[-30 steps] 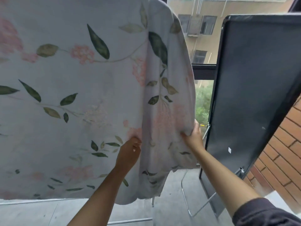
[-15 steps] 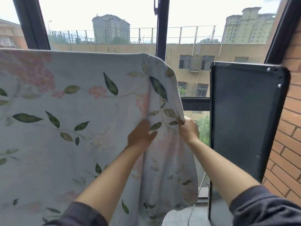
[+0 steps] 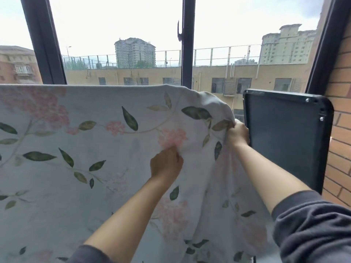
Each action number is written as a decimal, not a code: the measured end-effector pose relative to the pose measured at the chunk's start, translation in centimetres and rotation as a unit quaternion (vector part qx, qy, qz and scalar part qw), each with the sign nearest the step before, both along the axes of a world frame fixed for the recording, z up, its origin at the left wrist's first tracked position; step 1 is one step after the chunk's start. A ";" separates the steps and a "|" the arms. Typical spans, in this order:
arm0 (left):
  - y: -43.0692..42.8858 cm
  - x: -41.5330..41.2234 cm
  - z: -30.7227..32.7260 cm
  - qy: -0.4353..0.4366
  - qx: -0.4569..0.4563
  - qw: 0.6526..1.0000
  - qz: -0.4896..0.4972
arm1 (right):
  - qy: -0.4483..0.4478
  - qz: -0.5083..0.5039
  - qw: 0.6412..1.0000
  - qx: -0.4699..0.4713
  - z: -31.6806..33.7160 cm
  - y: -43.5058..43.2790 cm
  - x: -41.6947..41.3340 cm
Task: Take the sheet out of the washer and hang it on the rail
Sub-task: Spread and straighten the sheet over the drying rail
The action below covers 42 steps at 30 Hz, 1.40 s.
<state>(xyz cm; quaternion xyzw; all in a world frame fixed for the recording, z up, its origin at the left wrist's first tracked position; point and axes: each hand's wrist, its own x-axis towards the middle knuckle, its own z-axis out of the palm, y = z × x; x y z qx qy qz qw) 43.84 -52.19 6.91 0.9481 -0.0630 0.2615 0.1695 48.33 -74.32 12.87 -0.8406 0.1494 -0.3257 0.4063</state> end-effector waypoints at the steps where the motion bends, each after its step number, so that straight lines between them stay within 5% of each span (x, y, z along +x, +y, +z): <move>1: 0.4 0.2 0.3 -0.001 0.008 1.000 0.009 | -0.009 -0.005 1.000 0.007 1.0 -0.1 0.4; 6: 1.6 0.1 0.4 0.021 0.031 0.999 0.009 | 0.074 0.027 0.997 -0.012 1.6 0.6 3.0; 16: 0.9 -0.1 -2.6 0.165 0.036 0.984 -0.063 | 0.205 0.146 0.966 -0.060 -9.3 4.1 1.0; 22: -0.2 0.3 -3.9 0.190 0.002 0.978 -0.085 | 0.118 0.099 0.988 0.020 -15.3 4.1 -3.5; 26: -0.7 0.5 -4.3 0.185 -0.006 0.978 -0.092 | 0.285 0.193 0.937 -0.053 -19.7 4.7 -4.9; 34: -0.7 0.1 -5.0 0.187 0.021 0.976 -0.107 | 0.304 0.144 0.933 -0.130 -20.1 3.6 -3.9; 42: -0.6 0.4 -5.0 0.220 0.045 0.972 -0.073 | 0.245 0.000 0.966 -0.085 -15.3 -3.4 -2.6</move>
